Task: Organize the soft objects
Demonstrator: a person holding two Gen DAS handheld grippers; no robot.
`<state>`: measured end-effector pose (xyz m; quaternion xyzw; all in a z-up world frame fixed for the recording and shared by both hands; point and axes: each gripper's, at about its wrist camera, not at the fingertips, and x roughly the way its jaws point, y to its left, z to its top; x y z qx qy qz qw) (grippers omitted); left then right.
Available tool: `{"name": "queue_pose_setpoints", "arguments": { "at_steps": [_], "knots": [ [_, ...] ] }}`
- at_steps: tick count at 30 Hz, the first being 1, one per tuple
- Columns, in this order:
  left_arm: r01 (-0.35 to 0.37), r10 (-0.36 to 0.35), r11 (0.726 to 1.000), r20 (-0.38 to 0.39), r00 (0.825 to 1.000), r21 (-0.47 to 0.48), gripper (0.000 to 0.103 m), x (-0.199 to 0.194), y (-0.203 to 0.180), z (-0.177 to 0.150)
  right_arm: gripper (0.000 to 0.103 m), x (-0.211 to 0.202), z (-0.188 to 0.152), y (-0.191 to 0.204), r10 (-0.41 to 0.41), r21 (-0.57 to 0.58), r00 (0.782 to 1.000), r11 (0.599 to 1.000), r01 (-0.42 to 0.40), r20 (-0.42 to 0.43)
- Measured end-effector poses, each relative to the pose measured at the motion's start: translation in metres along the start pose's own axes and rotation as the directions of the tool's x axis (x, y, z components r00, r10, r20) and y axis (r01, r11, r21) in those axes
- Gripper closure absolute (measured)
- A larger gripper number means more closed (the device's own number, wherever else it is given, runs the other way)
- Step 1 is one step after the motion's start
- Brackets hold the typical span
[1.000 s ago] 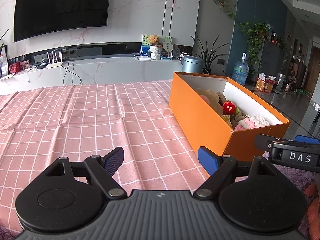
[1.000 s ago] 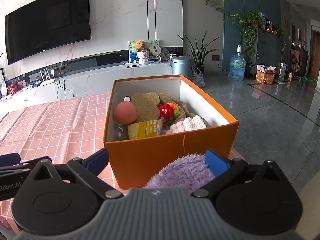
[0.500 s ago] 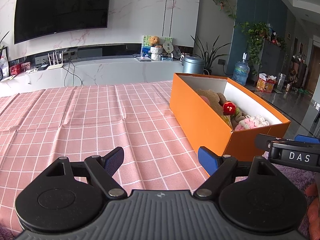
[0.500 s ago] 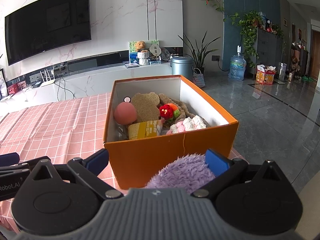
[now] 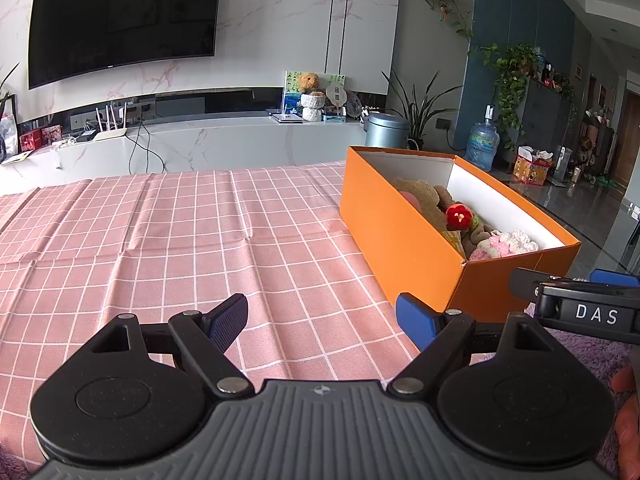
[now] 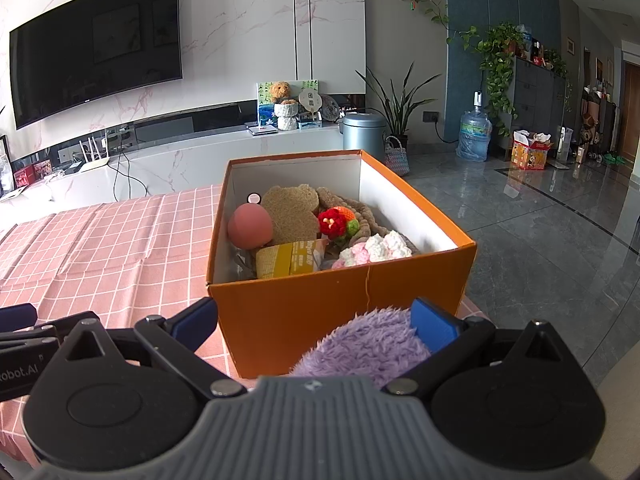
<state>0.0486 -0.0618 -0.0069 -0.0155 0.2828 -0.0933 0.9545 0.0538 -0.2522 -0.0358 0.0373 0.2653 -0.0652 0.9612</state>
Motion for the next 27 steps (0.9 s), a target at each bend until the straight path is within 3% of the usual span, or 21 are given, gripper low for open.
{"name": "queue_pose_setpoints", "arguments": {
  "at_steps": [27],
  "knots": [
    [-0.008,0.008,1.0,0.002,1.0,0.005,0.005,-0.0021,0.0015,0.0001,0.002,0.0005,-0.0008,-0.0001,0.0,0.001,1.0,1.0,0.0,0.001]
  ]
}}
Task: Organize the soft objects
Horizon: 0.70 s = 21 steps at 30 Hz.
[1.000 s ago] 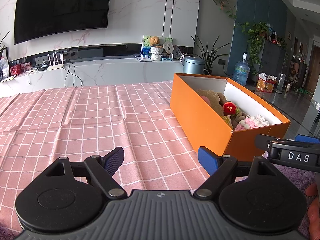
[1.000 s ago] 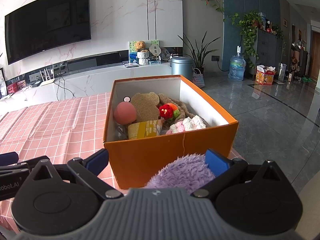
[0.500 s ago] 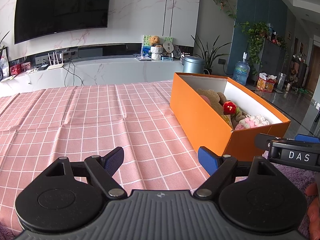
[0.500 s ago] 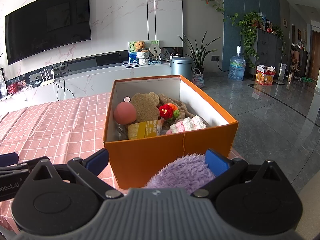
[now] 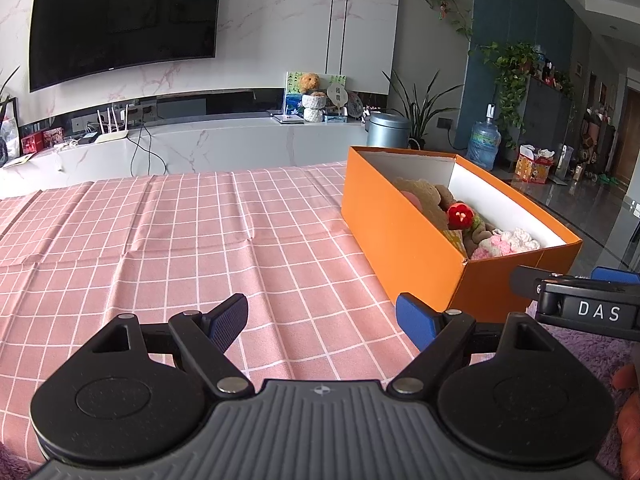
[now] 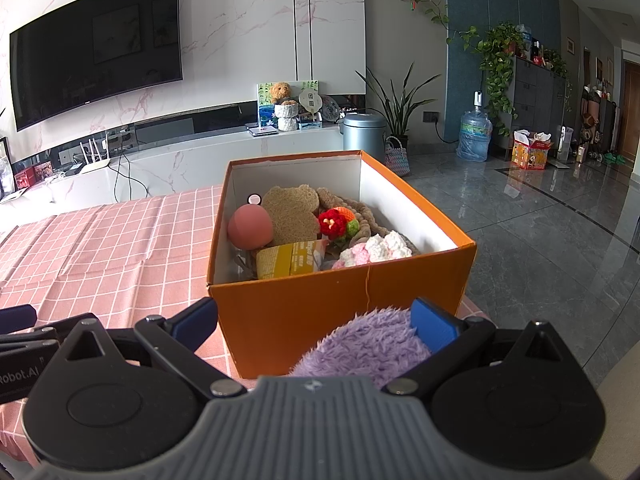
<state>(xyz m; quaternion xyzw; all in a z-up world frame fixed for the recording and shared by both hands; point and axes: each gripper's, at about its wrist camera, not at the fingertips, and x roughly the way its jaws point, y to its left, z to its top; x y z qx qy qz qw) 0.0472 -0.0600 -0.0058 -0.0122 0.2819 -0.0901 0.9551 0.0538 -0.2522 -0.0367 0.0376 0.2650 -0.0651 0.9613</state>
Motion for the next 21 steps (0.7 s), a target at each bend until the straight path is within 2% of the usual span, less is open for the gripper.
{"name": "queue_pose_setpoints", "arguments": {
  "at_steps": [3,21],
  "knots": [
    [0.0,0.0,1.0,0.003,1.0,-0.001,0.009,-0.001,0.0004,0.0006,0.002,0.0001,-0.0001,0.0,0.0,-0.001,1.0,1.0,0.0,0.0],
    [0.001,-0.001,1.0,0.006,1.0,0.012,0.009,-0.0021,-0.001,0.0027,0.002,0.0001,-0.0006,-0.0005,0.0,0.0,1.0,1.0,0.0,0.0]
  ]
}}
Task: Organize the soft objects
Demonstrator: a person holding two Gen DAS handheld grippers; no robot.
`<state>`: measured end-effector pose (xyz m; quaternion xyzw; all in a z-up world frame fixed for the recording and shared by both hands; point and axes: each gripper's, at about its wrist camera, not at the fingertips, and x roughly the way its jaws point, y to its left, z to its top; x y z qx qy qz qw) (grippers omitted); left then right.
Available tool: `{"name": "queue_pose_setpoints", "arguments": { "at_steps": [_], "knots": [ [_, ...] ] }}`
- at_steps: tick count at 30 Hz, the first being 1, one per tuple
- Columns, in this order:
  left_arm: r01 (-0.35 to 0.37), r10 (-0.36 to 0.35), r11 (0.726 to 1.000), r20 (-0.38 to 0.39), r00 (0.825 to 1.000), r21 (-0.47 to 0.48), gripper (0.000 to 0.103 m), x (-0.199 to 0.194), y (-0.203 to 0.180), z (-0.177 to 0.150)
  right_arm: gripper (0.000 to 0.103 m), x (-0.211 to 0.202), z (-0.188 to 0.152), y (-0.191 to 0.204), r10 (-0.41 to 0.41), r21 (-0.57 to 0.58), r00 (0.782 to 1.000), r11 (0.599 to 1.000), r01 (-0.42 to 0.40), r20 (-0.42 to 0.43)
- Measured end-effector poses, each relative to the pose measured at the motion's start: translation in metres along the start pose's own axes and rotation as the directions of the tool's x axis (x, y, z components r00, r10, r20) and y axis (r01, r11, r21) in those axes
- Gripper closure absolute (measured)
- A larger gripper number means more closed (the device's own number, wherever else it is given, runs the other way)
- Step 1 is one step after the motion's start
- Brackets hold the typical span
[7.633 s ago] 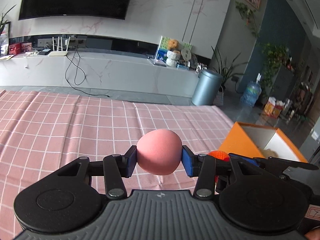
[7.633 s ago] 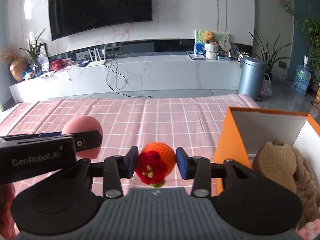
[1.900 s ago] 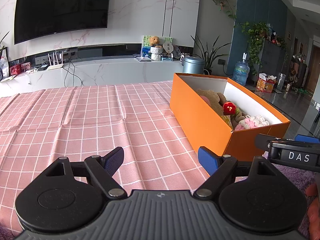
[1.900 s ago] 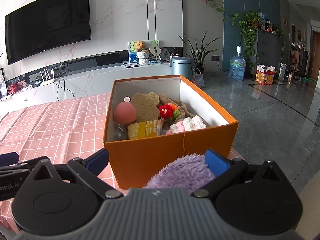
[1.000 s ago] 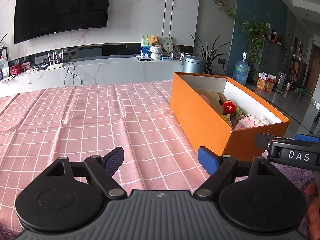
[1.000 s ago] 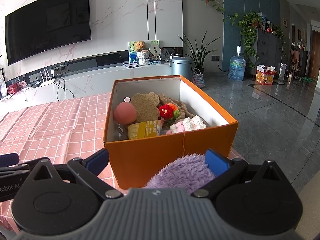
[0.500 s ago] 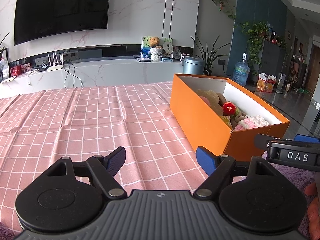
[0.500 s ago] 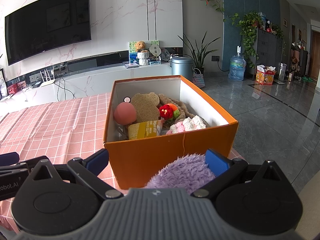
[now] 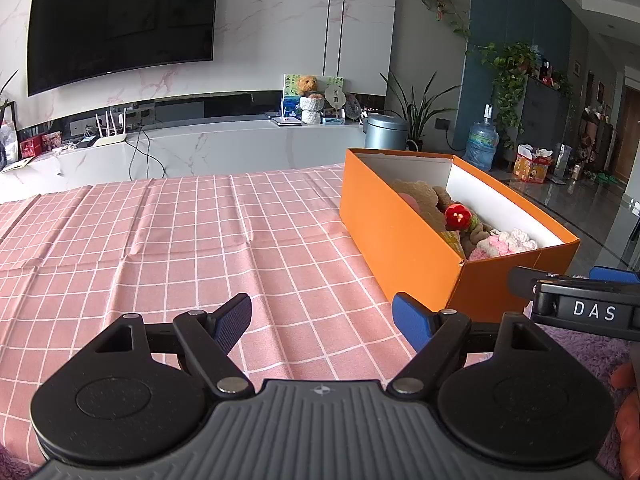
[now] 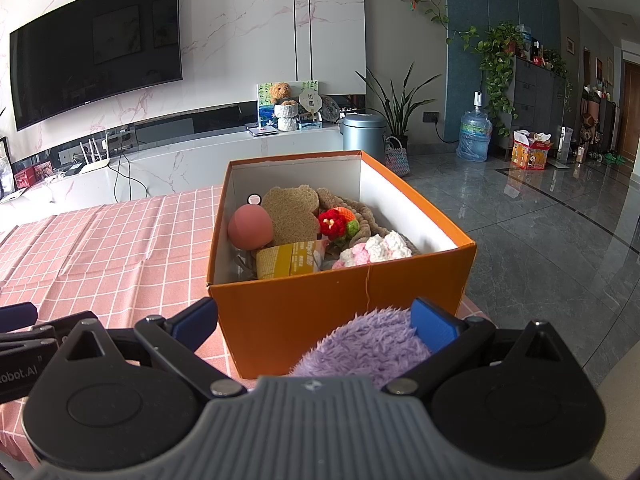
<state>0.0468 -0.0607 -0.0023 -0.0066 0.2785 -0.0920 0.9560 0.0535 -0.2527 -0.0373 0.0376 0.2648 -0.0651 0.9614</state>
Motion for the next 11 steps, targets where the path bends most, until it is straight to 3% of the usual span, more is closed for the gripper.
{"name": "queue_pose_setpoints", "arguments": {
  "at_steps": [11],
  "knots": [
    [0.004,-0.004,1.0,-0.006,1.0,-0.003,0.009,0.0013,0.0025,0.0,0.002,0.0003,-0.0002,0.0001,0.0,0.0,1.0,1.0,0.0,0.0]
  ]
}}
